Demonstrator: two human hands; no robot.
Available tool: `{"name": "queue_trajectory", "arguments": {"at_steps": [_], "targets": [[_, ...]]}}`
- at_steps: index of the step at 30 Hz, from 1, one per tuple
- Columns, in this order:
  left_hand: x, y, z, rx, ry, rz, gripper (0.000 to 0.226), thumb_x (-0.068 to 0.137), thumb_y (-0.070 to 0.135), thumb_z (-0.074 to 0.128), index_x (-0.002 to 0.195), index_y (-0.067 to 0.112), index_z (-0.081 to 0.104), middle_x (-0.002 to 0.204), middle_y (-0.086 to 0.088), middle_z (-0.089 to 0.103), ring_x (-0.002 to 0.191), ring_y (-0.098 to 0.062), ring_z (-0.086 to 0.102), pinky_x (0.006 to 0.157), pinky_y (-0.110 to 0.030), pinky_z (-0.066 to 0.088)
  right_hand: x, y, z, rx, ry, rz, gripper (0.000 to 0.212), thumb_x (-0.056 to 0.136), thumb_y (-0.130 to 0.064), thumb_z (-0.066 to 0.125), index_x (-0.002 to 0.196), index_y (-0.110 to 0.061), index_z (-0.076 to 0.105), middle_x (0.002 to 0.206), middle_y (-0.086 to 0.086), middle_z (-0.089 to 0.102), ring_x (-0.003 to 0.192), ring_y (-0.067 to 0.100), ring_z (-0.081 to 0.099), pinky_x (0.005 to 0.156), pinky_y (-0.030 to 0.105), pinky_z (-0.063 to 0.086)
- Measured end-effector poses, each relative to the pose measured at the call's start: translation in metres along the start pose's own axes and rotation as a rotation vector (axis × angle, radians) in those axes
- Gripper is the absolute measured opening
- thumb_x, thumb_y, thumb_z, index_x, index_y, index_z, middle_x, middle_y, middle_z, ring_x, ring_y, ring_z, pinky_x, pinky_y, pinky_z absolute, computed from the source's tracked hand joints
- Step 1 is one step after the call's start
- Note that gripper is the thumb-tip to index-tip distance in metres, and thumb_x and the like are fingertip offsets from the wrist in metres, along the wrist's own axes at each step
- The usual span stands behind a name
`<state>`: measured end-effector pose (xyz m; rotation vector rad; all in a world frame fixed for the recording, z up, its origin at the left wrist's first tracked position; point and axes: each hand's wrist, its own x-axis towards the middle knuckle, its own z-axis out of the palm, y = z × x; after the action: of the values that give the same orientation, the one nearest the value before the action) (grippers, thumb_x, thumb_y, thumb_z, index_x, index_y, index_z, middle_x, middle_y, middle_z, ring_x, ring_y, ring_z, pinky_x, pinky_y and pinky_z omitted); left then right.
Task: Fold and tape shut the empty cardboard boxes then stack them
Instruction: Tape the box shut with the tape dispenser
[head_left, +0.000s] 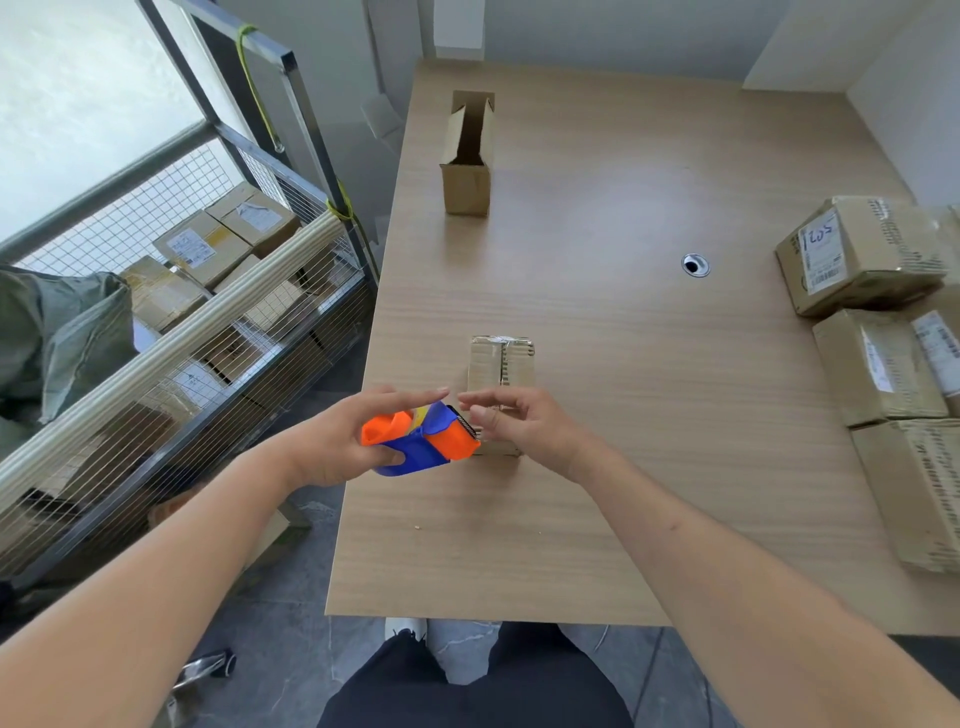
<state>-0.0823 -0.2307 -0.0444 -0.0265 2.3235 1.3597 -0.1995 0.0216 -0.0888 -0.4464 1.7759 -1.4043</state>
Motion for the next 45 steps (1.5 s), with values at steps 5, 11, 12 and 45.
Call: {"name": "queue_trajectory", "arguments": {"at_steps": [5,11,12,45], "targets": [[-0.001,0.013,-0.002,0.024,-0.033,-0.006,0.088,0.087,-0.003,0.07,0.145,0.058,0.043,0.141,0.017,0.05,0.13,-0.002,0.047,0.106,-0.024,0.042,-0.005,-0.007,0.006,0.022,0.101,-0.006,0.013,0.095,-0.013,0.072,0.105,-0.006,0.077,0.091,0.01,0.078,0.086,0.021,0.075,0.084,0.037,0.062],[-0.001,0.022,0.0,-0.001,-0.072,-0.005,0.083,0.09,-0.001,0.069,0.143,0.059,0.046,0.141,0.02,0.052,0.133,-0.006,0.047,0.112,-0.042,0.042,-0.013,-0.014,0.01,0.068,0.18,-0.039,0.005,0.092,-0.008,0.075,0.092,-0.003,0.078,0.085,0.015,0.076,0.079,0.028,0.074,0.072,0.041,0.063],[-0.001,0.024,0.003,-0.02,-0.076,-0.004,0.083,0.09,-0.001,0.069,0.143,0.059,0.046,0.142,0.022,0.052,0.133,-0.006,0.047,0.113,-0.042,0.043,-0.015,-0.014,0.01,0.084,0.198,-0.041,0.004,0.092,-0.007,0.074,0.089,-0.005,0.077,0.08,0.011,0.075,0.074,0.021,0.073,0.067,0.034,0.062],[0.006,0.022,-0.008,0.205,-0.236,-0.112,0.064,0.106,0.02,0.055,0.137,0.073,0.038,0.141,0.048,0.041,0.137,0.011,0.037,0.112,-0.025,0.036,-0.053,0.035,0.007,0.116,0.782,0.22,0.01,0.088,-0.017,0.078,0.078,-0.019,0.08,0.072,0.002,0.074,0.041,0.017,0.047,0.048,0.032,0.054]]}}
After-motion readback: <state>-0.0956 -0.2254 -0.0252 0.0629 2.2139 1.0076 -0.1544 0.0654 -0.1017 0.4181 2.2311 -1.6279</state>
